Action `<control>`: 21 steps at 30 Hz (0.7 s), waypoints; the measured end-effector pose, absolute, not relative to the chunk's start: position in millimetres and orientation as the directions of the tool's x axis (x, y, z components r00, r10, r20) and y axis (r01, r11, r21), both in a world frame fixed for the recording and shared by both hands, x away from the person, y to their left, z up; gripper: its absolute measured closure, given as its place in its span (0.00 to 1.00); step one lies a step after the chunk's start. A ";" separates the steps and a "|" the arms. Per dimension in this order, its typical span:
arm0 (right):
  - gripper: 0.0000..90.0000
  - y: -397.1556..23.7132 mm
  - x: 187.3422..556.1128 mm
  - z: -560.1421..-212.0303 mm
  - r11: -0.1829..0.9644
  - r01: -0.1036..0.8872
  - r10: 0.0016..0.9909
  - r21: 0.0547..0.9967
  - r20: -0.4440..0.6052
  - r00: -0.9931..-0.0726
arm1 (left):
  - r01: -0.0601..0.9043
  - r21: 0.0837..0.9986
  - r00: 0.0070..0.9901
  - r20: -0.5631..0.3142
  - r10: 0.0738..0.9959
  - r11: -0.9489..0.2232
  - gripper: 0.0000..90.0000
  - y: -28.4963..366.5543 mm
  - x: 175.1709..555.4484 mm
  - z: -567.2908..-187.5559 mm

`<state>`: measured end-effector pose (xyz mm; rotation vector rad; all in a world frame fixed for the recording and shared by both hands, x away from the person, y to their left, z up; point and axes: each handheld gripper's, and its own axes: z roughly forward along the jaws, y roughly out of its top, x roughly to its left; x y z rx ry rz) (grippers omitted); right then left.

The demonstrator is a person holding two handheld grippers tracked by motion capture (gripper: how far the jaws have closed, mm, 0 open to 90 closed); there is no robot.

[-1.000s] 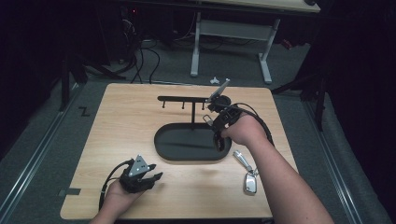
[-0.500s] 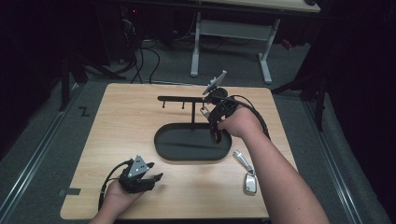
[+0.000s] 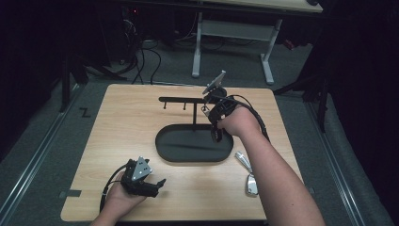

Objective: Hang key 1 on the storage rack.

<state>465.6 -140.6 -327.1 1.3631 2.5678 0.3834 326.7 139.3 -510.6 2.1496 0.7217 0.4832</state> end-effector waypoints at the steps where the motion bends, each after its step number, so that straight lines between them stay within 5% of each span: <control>1: 0.89 -141.6 467.7 -329.3 0.542 0.775 0.830 0.325 -0.061 -0.554 | 0.330 0.793 0.764 0.094 0.639 -0.512 0.09 139.8 326.7 -510.3; 21: 0.88 -138.6 478.5 -348.0 0.521 0.789 0.844 0.325 -0.060 -0.532 | 0.323 0.782 0.774 0.106 0.624 -0.533 0.12 138.3 326.1 -511.6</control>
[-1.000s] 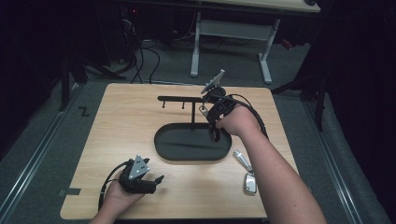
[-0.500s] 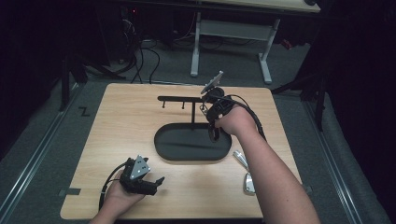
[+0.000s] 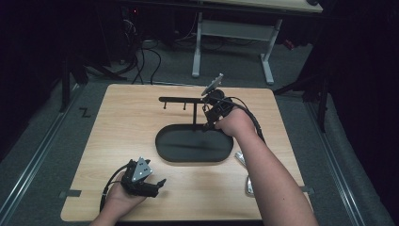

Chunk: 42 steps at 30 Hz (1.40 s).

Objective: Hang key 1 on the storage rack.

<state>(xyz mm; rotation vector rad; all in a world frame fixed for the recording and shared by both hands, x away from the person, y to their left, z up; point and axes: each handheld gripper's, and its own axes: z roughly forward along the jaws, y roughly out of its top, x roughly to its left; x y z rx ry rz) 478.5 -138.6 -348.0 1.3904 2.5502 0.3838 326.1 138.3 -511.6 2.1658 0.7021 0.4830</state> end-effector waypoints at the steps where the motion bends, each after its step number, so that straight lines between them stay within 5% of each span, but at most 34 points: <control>1: 0.88 -138.8 478.7 -348.1 0.519 0.790 0.845 0.328 -0.056 -0.532 | 0.323 0.782 0.774 0.107 0.624 -0.534 0.12 138.3 326.2 -511.6; 22: 0.80 -153.4 454.4 -349.1 0.508 0.786 0.844 0.353 -0.021 -0.536 | 0.314 0.788 0.781 0.103 0.616 -0.529 0.13 135.8 325.1 -512.9; 42: 0.75 -217.4 404.6 -378.1 0.481 0.823 0.869 0.304 -0.036 -0.494 | 0.311 0.784 0.794 0.096 0.600 -0.538 0.13 131.3 323.2 -515.4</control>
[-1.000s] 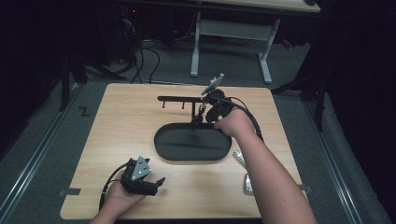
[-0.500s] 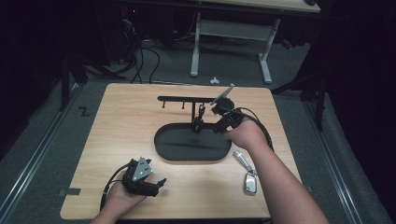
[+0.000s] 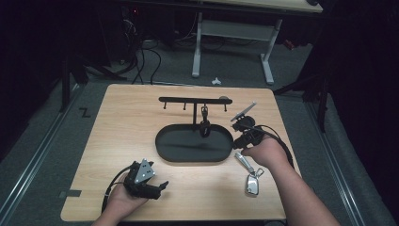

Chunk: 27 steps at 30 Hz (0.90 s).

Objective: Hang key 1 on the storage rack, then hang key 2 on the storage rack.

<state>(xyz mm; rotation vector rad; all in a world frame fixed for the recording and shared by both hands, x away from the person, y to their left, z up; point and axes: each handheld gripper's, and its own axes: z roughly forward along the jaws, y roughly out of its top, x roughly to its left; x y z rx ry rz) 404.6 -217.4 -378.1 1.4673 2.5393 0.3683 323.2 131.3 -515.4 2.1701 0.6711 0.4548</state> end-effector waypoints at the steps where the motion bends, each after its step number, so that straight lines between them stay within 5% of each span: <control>1: 0.75 -220.0 403.0 -380.4 0.477 0.826 0.871 0.300 -0.035 -0.490 | 0.310 0.784 0.795 0.096 0.599 -0.537 0.13 131.4 323.2 -515.4; 18: 0.65 -278.3 385.3 -429.2 0.348 0.896 0.935 0.275 -0.038 -0.352 | 0.298 0.788 0.808 0.093 0.582 -0.538 0.14 128.0 325.5 -515.9; 27: 0.76 -298.5 370.2 -455.9 0.317 0.926 0.948 0.206 -0.038 -0.316 | 0.293 0.780 0.813 0.100 0.573 -0.552 0.14 128.5 322.8 -517.5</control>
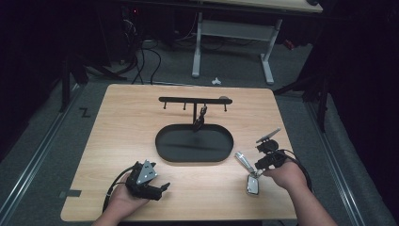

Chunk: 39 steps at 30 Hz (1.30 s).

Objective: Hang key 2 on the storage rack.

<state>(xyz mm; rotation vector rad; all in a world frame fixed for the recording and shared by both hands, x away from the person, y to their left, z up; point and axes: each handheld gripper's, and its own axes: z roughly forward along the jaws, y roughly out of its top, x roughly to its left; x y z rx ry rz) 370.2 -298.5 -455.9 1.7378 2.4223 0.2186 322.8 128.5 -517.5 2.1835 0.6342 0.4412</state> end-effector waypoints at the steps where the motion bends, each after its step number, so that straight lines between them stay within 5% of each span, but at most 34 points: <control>1: 0.77 -299.2 368.4 -458.6 0.322 0.926 0.946 0.196 -0.039 -0.320 | 0.293 0.782 0.812 0.100 0.575 -0.551 0.14 129.0 322.6 -516.7; 11: 0.84 -304.6 352.7 -484.3 0.322 0.933 0.947 0.158 -0.034 -0.321 | 0.277 0.766 0.823 0.122 0.555 -0.580 0.14 122.6 319.6 -517.6; 19: 0.85 -305.9 375.6 -488.5 0.270 0.936 0.963 0.224 -0.042 -0.268 | 0.276 0.762 0.825 0.125 0.551 -0.586 0.15 121.3 321.0 -518.3; 39: 0.76 -285.3 382.2 -482.2 0.252 0.941 0.968 0.228 -0.041 -0.249 | 0.276 0.762 0.826 0.125 0.550 -0.586 0.15 123.6 320.9 -518.5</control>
